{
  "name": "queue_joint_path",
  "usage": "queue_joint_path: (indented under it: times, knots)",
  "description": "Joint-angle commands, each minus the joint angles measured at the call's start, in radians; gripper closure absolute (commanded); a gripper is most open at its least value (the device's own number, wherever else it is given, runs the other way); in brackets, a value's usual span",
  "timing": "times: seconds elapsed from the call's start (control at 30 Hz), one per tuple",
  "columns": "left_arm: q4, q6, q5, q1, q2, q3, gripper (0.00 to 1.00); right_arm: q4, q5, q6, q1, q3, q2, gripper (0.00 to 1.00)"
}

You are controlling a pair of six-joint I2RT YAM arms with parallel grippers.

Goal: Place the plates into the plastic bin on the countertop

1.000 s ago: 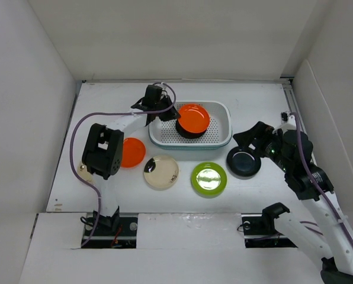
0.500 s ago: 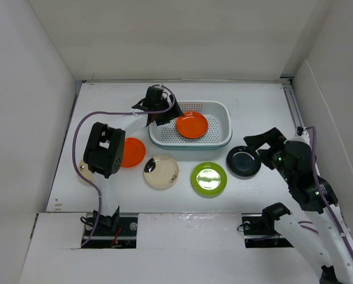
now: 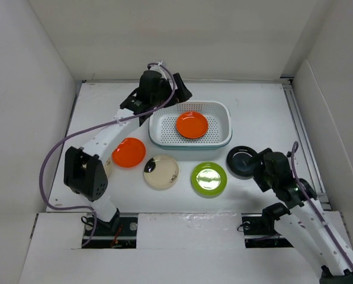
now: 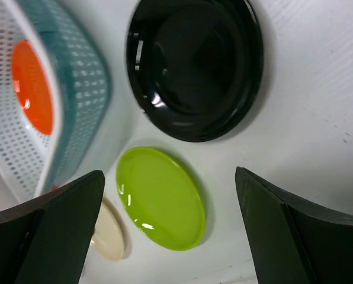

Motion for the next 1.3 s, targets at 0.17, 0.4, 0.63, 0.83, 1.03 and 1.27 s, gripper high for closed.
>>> queue_joint_path:
  times: [0.17,0.4,0.63,0.83,1.03,1.27]
  knots:
    - [-0.114,0.038,-0.158,-0.002,-0.129,0.069,0.00,0.121,0.029,0.142,-0.015,-0.108,0.112,0.07]
    - [-0.123,0.038,-0.156,-0.002,-0.138,0.078,0.00,0.242,0.038,0.151,-0.058,-0.130,0.234,0.13]
    - [-0.103,0.029,-0.102,0.044,-0.170,0.063,0.00,0.319,0.038,0.100,-0.112,-0.087,0.423,0.25]
    - [-0.142,0.029,-0.155,0.044,-0.190,0.082,0.00,0.368,-0.008,0.035,-0.201,-0.087,0.501,0.55]
    - [-0.154,0.038,-0.200,0.044,-0.210,0.082,0.00,0.392,-0.037,-0.045,-0.262,-0.078,0.537,0.88]
    - [-0.174,0.038,-0.239,0.044,-0.201,0.082,0.00,0.365,-0.074,-0.053,-0.333,-0.075,0.499,1.00]
